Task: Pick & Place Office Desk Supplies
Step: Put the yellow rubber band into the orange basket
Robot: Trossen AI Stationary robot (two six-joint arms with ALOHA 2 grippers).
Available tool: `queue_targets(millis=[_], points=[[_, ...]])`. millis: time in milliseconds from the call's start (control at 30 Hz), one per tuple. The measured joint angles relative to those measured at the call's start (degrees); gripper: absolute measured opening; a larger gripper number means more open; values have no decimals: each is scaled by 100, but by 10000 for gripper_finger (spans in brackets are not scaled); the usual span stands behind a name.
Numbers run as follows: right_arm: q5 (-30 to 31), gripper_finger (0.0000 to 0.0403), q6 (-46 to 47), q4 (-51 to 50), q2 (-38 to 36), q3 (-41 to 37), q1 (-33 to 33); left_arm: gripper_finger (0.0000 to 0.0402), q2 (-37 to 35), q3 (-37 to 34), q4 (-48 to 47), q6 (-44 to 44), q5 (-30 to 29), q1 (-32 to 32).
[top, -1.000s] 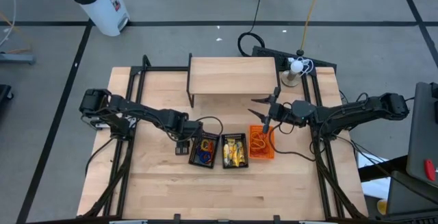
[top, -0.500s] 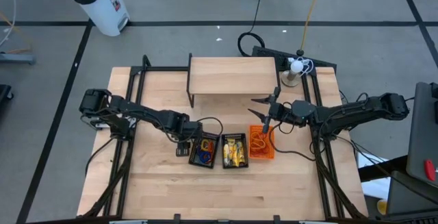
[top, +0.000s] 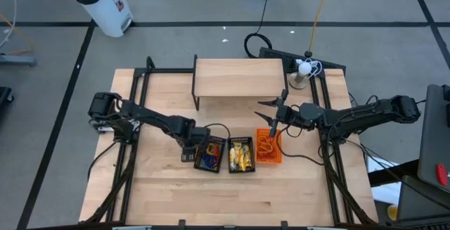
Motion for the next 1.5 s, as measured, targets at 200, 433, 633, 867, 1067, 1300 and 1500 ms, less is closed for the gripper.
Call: queue_targets(millis=[200, 433, 633, 867, 1067, 1300, 1500], points=[[2, 171, 4, 6, 0, 2, 0, 209, 96, 13, 114, 97, -67, -4], [4, 171, 149, 4, 0, 2, 0, 129, 151, 13, 229, 128, -93, -2], [3, 171, 156, 4, 0, 2, 0, 16, 158, 15, 305, 120, -196, 0], [-7, 171, 299, 3, 0, 2, 23, 3, 122, 51, 66, 85, -170, 22], [-12, 171, 297, 79, 0, 2, 166, 1, 147, 578, -1204, 78, -768, 44], [-285, 171, 267, 401, 0, 2, 384, 1, 138, 1705, -3171, -395, -1636, 35], [-394, 171, 294, 456, 0, 2, 433, 0, 134, 2807, -3374, -610, -1676, -179]])
